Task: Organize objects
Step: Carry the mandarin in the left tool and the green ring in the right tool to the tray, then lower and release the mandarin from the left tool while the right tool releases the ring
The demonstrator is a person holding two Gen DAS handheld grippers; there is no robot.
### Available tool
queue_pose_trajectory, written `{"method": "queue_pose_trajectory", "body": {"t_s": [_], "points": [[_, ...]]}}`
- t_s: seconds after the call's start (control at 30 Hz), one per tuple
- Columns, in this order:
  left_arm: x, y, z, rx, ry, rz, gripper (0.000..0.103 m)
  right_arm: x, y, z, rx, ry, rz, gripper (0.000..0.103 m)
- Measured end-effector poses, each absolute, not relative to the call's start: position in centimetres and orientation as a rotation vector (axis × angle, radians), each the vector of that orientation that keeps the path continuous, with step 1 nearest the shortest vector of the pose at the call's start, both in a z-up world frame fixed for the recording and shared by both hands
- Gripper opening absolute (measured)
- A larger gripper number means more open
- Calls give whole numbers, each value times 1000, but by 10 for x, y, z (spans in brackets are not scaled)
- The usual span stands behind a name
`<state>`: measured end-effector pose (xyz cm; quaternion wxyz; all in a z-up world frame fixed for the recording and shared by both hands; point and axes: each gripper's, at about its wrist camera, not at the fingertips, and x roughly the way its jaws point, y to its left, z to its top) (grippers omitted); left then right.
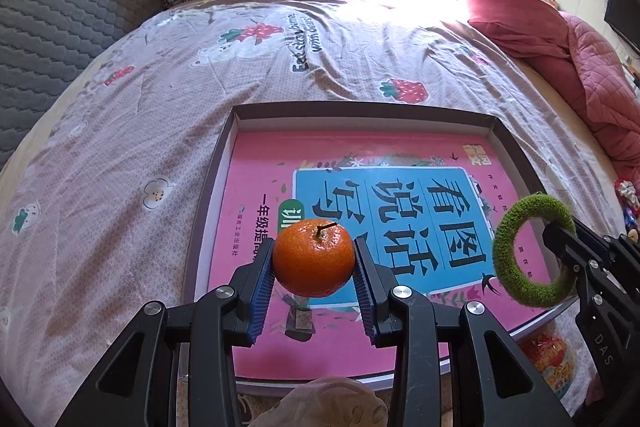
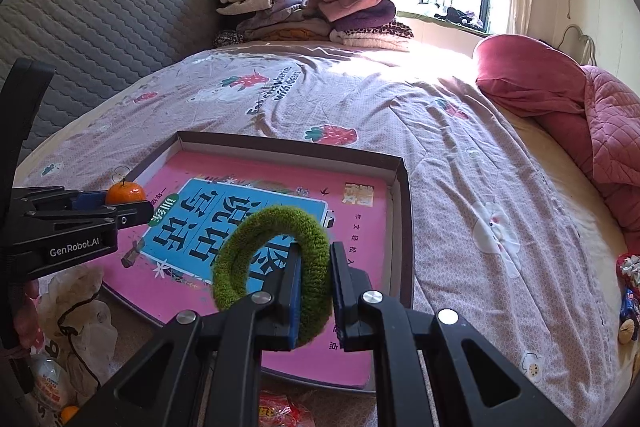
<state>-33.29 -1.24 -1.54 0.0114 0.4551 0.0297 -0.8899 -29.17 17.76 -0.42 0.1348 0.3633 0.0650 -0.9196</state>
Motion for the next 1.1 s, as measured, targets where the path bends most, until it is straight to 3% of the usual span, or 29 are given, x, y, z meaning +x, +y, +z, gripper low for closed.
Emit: {"method": "queue_pose_trajectory", "body": {"t_s": [1.1], "points": [[-350, -10, -42, 1623, 69, -2655, 40, -308, 184, -35, 1264, 117, -2614, 14]]}}
